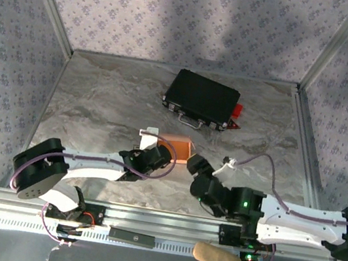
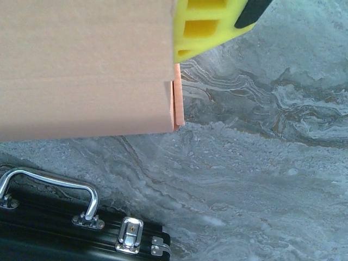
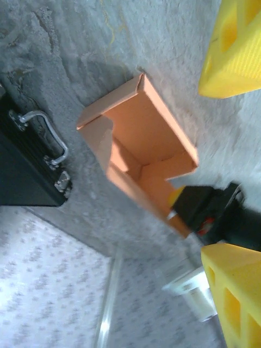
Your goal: Fold the paper box
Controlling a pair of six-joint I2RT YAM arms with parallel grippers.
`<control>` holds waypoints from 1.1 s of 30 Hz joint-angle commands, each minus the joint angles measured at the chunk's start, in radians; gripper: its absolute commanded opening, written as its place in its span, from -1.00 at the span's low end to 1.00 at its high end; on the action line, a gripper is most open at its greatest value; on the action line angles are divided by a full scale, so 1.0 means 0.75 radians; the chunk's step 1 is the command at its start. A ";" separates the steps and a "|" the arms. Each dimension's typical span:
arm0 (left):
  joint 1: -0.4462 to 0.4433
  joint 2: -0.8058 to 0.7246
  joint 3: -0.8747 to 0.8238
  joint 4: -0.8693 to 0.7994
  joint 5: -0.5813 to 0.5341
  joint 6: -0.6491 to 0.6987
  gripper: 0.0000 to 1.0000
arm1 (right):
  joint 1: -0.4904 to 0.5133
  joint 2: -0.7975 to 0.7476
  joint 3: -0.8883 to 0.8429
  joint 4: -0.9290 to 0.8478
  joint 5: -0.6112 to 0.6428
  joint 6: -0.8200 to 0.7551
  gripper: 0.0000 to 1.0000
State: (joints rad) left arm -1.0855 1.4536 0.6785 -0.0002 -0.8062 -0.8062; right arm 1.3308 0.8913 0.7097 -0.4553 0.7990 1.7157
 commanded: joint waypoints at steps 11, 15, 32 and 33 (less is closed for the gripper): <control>-0.034 0.060 0.032 -0.054 -0.037 -0.065 -0.94 | -0.347 0.294 0.060 0.490 -0.573 0.200 0.41; -0.039 0.058 0.028 -0.058 -0.045 -0.073 -0.95 | -0.414 0.368 0.077 0.529 -0.642 0.213 0.30; -0.063 0.059 0.034 -0.077 -0.052 -0.061 -0.94 | -0.600 0.604 0.080 0.778 -0.887 0.146 -0.11; -0.064 0.053 0.034 -0.081 -0.052 -0.058 -0.93 | -0.606 0.612 0.061 0.793 -0.899 0.139 -0.18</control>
State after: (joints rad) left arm -1.1225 1.4887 0.6876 -0.0048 -0.8604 -0.8394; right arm 0.8902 1.3334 0.7433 0.1051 0.1638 1.8351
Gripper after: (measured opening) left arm 0.054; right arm 0.422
